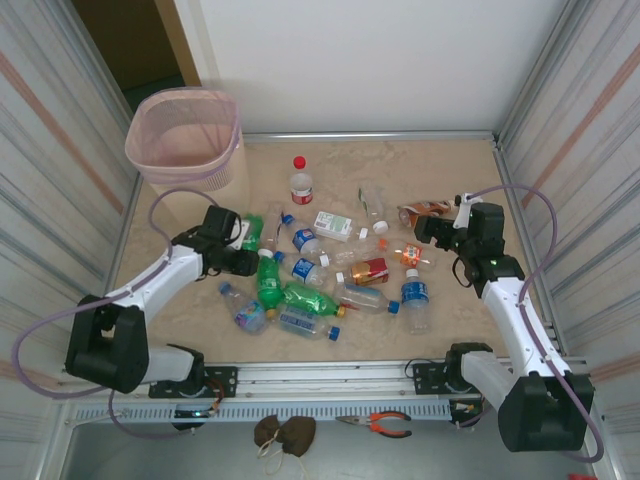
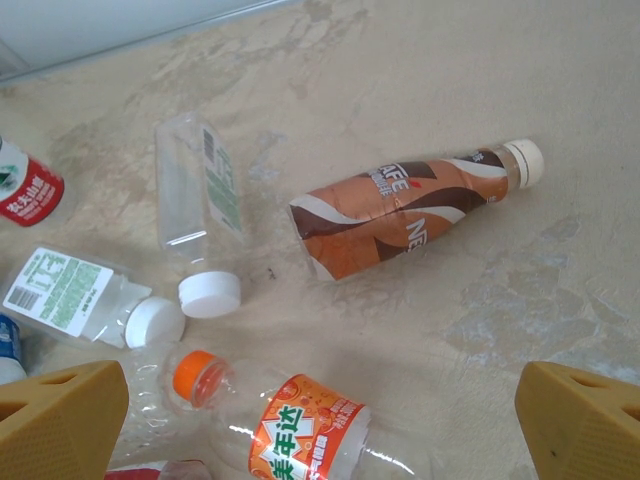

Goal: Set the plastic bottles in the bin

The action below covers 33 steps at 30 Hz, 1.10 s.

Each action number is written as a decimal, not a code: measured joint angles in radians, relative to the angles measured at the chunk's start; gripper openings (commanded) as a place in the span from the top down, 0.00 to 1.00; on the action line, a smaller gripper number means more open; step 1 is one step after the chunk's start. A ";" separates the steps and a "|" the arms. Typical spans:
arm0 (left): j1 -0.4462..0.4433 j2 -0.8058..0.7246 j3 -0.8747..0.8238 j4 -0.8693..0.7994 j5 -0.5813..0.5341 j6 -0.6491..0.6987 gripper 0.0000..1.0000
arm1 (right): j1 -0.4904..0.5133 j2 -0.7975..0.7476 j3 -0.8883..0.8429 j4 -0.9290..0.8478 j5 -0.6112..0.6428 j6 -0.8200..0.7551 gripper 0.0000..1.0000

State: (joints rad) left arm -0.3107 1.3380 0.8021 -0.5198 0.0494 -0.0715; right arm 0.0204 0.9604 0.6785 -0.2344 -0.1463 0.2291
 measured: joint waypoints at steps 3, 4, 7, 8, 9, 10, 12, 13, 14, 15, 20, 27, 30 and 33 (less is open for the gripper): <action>0.000 0.029 0.014 -0.008 -0.018 0.000 0.48 | 0.000 0.000 0.000 -0.002 0.000 0.000 0.02; 0.000 0.037 0.017 -0.009 -0.021 0.000 0.48 | 0.000 -0.001 0.000 -0.003 0.000 0.000 0.02; 0.000 0.064 0.031 -0.019 -0.026 0.000 0.50 | 0.000 -0.004 0.000 -0.003 0.000 0.000 0.02; 0.000 0.074 0.036 -0.023 -0.026 0.000 0.50 | 0.000 -0.006 0.000 -0.003 0.001 0.000 0.02; 0.000 0.084 0.042 -0.027 -0.026 0.000 0.51 | 0.000 -0.007 0.000 -0.003 0.001 0.000 0.02; 0.000 0.095 0.048 -0.031 -0.026 0.000 0.51 | 0.000 -0.008 0.000 -0.003 0.001 0.000 0.02; 0.000 0.111 0.055 -0.031 -0.026 0.000 0.53 | 0.000 -0.008 0.000 -0.003 0.004 0.000 0.02; 0.000 0.120 0.059 -0.032 -0.025 0.000 0.54 | 0.000 -0.008 0.000 -0.003 0.005 0.000 0.02; 0.000 0.126 0.063 -0.034 -0.025 0.000 0.54 | 0.000 -0.008 0.000 -0.003 0.008 0.000 0.02; 0.000 0.135 0.067 -0.035 -0.025 0.000 0.55 | 0.000 -0.008 0.000 -0.003 0.010 0.000 0.02; 0.000 0.167 0.083 -0.038 -0.025 0.000 0.55 | 0.000 -0.008 0.000 -0.003 0.016 0.000 0.02; 0.000 0.182 0.101 -0.074 -0.025 -0.001 0.54 | 0.000 -0.008 0.000 -0.003 0.016 0.000 0.02; 0.000 0.185 0.109 -0.090 -0.025 -0.003 0.54 | 0.000 -0.008 0.000 -0.003 0.018 0.000 0.02; 0.000 0.194 0.118 -0.103 -0.024 -0.005 0.54 | 0.000 -0.015 0.000 -0.003 0.018 0.003 0.02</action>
State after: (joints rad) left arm -0.3107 1.5318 0.9203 -0.6228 0.0250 -0.0761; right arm 0.0204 0.9455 0.6785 -0.2375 -0.1280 0.2325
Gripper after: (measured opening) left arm 0.457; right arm 0.981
